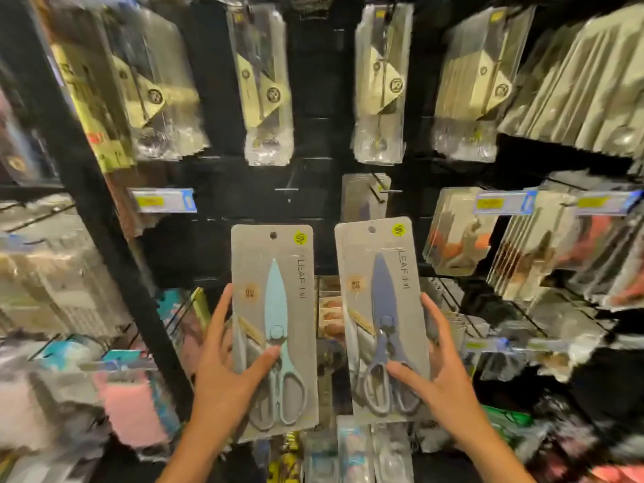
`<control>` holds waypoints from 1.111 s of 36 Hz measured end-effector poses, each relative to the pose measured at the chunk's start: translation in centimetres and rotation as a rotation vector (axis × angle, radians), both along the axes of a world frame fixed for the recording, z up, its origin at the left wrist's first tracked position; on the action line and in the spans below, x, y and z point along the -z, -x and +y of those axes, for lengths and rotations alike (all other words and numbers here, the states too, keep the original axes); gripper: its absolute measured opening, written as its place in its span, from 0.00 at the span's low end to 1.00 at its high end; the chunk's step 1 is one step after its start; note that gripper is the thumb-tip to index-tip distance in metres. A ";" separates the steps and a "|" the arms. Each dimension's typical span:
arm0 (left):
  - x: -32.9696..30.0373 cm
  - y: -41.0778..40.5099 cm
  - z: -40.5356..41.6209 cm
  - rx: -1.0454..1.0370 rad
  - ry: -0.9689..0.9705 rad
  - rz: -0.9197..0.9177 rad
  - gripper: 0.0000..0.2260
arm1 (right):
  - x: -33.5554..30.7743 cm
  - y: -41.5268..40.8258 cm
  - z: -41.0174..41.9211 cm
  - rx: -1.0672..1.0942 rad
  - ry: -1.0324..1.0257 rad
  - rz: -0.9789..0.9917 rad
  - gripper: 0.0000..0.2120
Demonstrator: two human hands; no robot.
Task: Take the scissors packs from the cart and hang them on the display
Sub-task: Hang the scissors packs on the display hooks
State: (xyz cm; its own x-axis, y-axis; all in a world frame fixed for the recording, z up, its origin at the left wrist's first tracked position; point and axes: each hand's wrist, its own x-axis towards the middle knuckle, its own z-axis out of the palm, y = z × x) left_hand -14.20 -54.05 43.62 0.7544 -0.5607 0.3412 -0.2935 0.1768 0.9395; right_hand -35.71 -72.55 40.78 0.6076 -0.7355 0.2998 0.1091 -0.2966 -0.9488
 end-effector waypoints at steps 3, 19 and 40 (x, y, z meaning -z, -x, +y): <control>-0.9 1.2 -3.0 -0.010 -0.015 -0.014 0.44 | -0.4 0.5 -3.2 -0.023 -0.020 -0.018 0.45; -1.4 0.6 -9.8 -0.066 -0.066 -0.102 0.44 | 0.3 -1.4 -9.9 -0.094 -0.031 -0.012 0.46; -1.1 -3.5 -10.3 0.040 -0.032 -0.143 0.45 | -1.0 -3.8 -7.7 0.020 -0.007 -0.006 0.46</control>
